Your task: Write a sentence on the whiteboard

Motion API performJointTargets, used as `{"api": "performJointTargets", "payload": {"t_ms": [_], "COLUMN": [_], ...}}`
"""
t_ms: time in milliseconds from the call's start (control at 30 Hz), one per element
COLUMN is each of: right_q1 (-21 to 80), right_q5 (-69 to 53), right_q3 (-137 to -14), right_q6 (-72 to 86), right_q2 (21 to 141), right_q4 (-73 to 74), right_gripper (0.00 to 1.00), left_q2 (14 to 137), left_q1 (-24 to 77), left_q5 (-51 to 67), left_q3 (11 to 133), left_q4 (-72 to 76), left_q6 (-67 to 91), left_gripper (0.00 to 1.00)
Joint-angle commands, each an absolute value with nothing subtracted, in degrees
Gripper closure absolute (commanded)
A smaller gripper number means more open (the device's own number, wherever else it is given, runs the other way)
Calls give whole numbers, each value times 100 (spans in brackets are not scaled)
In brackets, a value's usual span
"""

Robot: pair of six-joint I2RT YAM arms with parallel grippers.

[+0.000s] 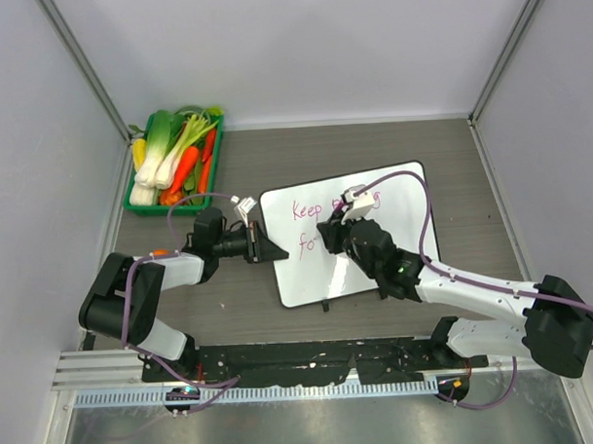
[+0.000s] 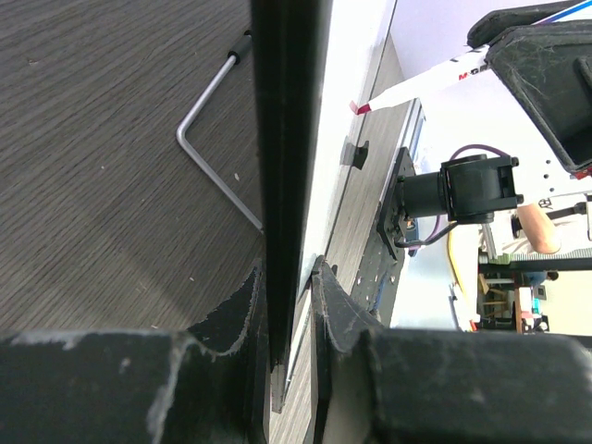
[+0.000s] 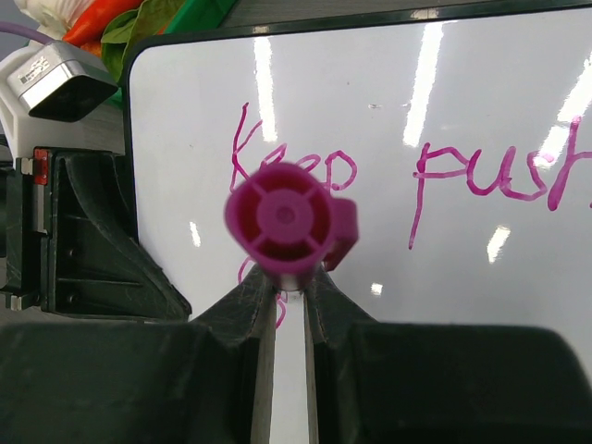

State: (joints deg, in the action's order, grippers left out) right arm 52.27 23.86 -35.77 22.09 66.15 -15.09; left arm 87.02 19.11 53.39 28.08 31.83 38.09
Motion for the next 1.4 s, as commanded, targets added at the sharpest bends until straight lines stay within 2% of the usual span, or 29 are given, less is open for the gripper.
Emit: {"api": "performJointTargets", "payload": {"t_ms": [0,667,1367], "right_q1": [5194,5194,5159], "right_q5": [2487,2250,2848], "right_q3": [-3490,-3059,-3577], "right_q6": [2259,2549,2180], "right_q2": [6610,6337,6478], "right_q4": [-1538,-1380,-1538], "right_gripper": [99,99,99], "left_q2": [8886,8903,8886], "left_q1": [2030,2021,2030], "left_q5": [4263,4263,4254], "left_q3": [2725,2733,2733], "left_q4": [2426,2426,2417], "left_q6": [3155,3155,3155], "left_gripper": [100,100,100]}}
